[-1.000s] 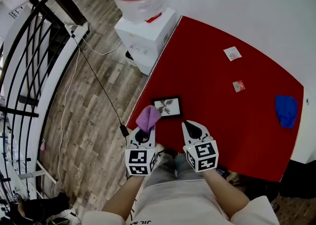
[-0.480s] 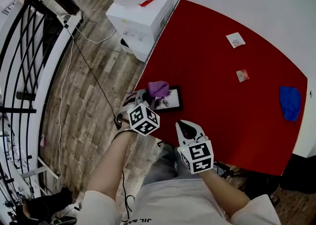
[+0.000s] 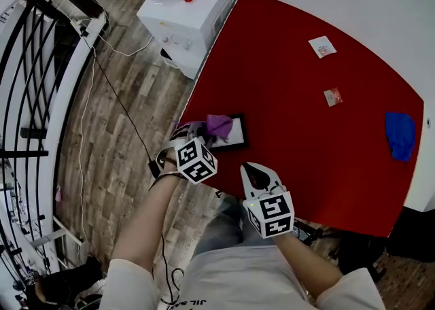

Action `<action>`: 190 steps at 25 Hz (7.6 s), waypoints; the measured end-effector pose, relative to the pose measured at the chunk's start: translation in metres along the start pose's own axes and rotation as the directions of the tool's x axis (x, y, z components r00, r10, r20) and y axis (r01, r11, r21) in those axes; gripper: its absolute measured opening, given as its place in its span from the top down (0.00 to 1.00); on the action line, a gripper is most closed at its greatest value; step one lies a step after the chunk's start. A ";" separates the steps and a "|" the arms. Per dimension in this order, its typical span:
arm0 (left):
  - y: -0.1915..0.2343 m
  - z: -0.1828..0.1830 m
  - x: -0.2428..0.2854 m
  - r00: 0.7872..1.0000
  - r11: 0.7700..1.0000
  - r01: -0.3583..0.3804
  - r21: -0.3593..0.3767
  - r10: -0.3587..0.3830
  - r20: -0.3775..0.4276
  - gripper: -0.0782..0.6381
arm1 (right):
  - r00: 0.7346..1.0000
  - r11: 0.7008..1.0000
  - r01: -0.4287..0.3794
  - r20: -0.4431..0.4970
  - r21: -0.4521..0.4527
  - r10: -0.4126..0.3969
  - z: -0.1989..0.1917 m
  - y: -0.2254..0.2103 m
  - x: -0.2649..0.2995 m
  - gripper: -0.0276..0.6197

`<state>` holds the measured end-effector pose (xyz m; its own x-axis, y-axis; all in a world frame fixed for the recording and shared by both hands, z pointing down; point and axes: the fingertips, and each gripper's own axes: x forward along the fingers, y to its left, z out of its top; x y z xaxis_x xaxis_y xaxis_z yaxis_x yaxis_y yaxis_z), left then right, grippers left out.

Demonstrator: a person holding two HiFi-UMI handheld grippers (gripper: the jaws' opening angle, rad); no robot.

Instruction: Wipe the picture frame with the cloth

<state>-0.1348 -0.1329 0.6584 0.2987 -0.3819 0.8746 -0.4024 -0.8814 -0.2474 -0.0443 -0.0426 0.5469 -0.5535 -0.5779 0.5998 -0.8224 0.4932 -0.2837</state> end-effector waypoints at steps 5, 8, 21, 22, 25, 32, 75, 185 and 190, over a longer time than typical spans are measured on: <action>-0.050 -0.011 -0.013 0.998 0.998 0.058 0.040 -0.058 -0.003 0.81 | 1.000 1.000 -0.008 0.010 0.007 0.008 0.002 -0.001 0.005 0.95; -0.065 -0.015 -0.016 0.998 0.996 0.067 0.055 -0.067 -0.003 0.81 | 1.000 1.000 -0.013 0.015 0.008 0.012 0.003 0.000 0.005 0.95; 0.016 0.028 0.006 1.000 0.996 -0.005 0.084 0.005 -0.004 0.81 | 1.000 0.999 0.014 -0.003 0.030 -0.014 -0.013 -0.004 -0.008 0.95; 0.018 0.031 0.008 1.000 0.996 -0.004 0.088 0.005 -0.006 0.81 | 1.000 0.999 0.015 -0.003 0.031 -0.015 -0.014 -0.006 -0.009 0.95; 0.010 0.035 0.012 1.000 0.994 0.010 0.106 -0.009 -0.008 0.81 | 1.000 0.999 0.022 -0.004 0.037 -0.021 -0.017 -0.010 -0.012 0.95; -0.056 0.016 0.001 0.996 0.987 0.086 0.137 -0.082 -0.028 0.81 | 1.000 0.999 0.003 0.005 0.039 -0.004 -0.016 -0.004 -0.009 0.95; -0.056 0.040 0.011 0.995 0.976 0.097 0.192 -0.092 -0.036 0.81 | 1.000 0.998 0.022 -0.009 0.054 -0.022 -0.033 -0.010 -0.027 0.95; -0.092 0.040 -0.233 0.810 0.530 -0.105 -0.841 0.536 0.237 0.81 | 0.996 0.987 -0.069 0.040 -0.144 0.076 0.030 0.039 -0.091 0.95; -0.093 0.039 -0.235 0.811 0.530 -0.102 -0.842 0.535 0.238 0.81 | 0.996 0.986 -0.070 0.042 -0.153 0.077 0.028 0.041 -0.093 0.95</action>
<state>-0.1335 0.0283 0.4597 0.2330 -0.8472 0.4775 -0.9723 -0.1938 0.1305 -0.0306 0.0130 0.4584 -0.6204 -0.5649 0.5440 -0.7516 0.6264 -0.2068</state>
